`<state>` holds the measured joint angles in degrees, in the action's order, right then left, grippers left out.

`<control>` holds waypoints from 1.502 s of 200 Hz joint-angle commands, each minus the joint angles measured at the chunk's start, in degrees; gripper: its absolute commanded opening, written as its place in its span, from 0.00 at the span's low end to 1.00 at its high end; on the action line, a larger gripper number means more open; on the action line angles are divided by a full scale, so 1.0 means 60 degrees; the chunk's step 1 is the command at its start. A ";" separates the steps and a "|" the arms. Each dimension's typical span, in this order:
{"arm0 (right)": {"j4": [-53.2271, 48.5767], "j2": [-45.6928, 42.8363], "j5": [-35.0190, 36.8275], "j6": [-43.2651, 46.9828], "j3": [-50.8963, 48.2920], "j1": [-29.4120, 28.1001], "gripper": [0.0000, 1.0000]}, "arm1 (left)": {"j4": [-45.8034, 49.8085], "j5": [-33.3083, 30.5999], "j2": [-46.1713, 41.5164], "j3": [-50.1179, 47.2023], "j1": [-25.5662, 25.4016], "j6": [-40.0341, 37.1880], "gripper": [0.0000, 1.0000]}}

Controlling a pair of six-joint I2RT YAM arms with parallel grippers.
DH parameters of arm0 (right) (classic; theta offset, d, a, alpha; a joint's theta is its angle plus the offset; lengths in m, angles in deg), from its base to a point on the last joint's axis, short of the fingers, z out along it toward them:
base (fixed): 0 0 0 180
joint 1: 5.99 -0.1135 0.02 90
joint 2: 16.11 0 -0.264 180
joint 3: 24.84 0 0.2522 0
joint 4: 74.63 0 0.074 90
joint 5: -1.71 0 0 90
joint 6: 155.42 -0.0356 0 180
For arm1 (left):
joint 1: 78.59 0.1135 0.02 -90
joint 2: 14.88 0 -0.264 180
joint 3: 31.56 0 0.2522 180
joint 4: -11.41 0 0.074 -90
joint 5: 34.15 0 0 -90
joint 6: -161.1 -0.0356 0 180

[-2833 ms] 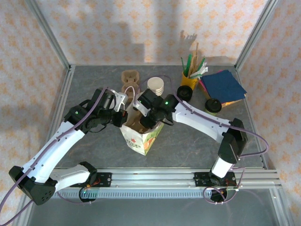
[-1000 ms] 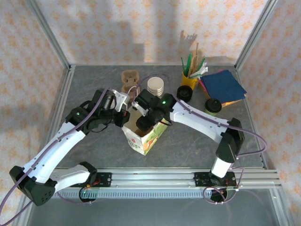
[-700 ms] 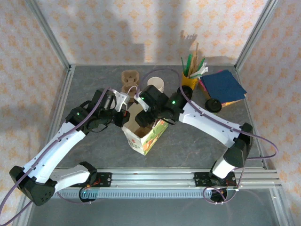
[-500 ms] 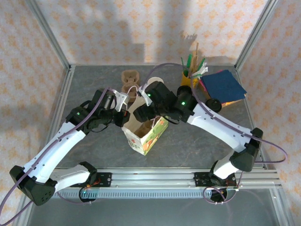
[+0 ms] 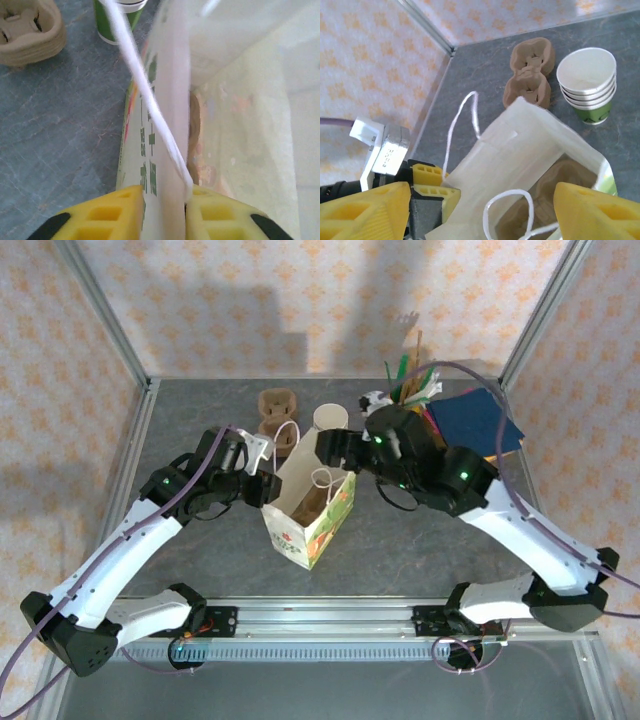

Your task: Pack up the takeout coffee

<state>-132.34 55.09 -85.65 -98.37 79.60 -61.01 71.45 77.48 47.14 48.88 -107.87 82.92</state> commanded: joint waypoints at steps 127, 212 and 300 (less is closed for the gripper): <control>-0.0478 0.1229 -0.0453 -0.1935 -0.1382 0.1085 0.32 | -0.0478 -0.1180 -0.1449 0.1483 -0.0053 0.0408 0.74; -0.0505 0.1254 -0.0669 -0.1447 -0.1350 0.1088 0.11 | -0.0674 -0.1267 -0.0933 0.1703 -0.0044 0.0126 0.76; 0.2761 -0.0672 -0.2549 0.1412 -0.2669 0.1087 0.00 | -0.3138 -0.3015 -0.2349 0.0476 -0.0031 0.0573 0.79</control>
<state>-124.88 55.27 -96.04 -97.21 66.29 -54.67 60.33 64.91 36.65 54.08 -107.87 85.26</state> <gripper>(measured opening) 0.042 0.784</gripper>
